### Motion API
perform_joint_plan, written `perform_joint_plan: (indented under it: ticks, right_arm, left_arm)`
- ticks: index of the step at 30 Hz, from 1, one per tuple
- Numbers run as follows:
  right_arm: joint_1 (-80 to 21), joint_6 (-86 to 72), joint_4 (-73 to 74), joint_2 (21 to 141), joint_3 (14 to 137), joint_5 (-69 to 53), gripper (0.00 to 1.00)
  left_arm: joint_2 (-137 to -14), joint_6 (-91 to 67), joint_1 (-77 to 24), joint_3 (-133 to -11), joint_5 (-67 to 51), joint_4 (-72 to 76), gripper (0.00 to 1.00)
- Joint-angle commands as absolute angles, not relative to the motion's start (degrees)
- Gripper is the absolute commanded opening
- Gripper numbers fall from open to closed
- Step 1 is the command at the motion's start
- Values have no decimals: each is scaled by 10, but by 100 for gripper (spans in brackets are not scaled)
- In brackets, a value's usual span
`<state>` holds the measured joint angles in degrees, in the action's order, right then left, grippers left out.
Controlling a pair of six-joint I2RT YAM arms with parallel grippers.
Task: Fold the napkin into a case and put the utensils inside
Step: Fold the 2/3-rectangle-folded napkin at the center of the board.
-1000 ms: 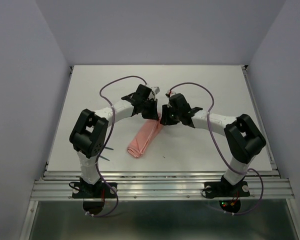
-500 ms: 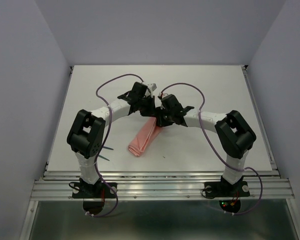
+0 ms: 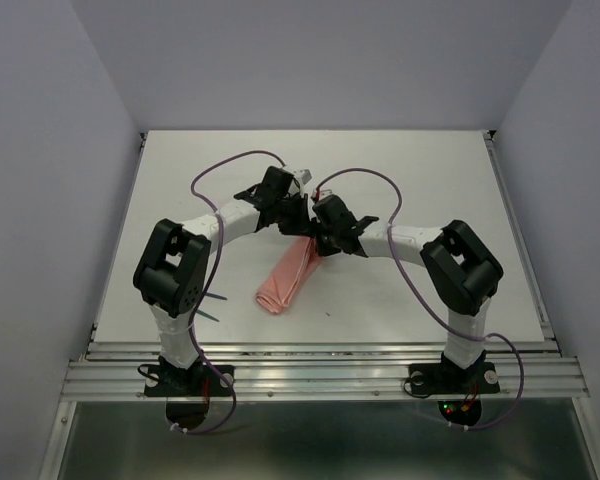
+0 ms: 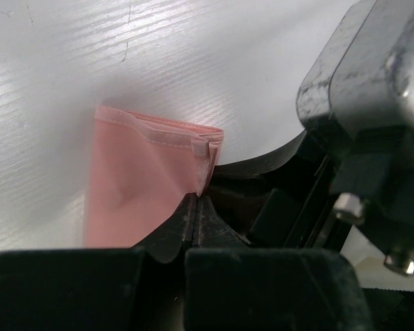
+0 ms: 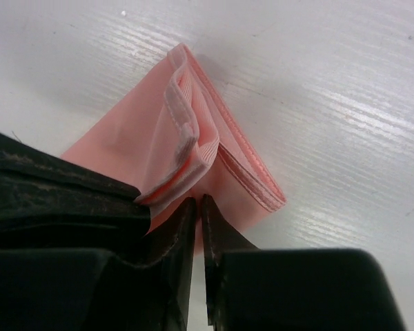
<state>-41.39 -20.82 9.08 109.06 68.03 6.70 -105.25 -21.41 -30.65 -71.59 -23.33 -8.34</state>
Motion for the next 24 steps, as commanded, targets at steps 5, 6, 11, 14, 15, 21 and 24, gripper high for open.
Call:
perform_joint_plan:
  ticks: [5,6,11,14,15,21,24]
  right_arm:
    - [-419,-236,84,1090,694,120,1]
    - [-419,-241,78,1087,689,123,1]
    - [-419,-264,37,1058,655,120,1]
    - [-419,-276,24,1049,645,120,1]
    - [-419,-279,19,1049,643,117,1]
    - [-419,-307,7,1043,628,105,1]
    - [-413,-322,-13,1034,616,96,1]
  left_arm:
    - [-1017,-212,-308,-693,-257,-75,0]
    - [-1019,-211,-308,-692,-258,-75,0]
    - [-1016,-214,-304,-680,-268,-71,0]
    - [-1015,-217,-301,-671,-277,-65,0]
    - [-1015,-217,-301,-667,-279,-65,0]
    - [-1019,-212,-300,-660,-281,-70,0]
    - [-1025,-204,-300,-663,-276,-84,0]
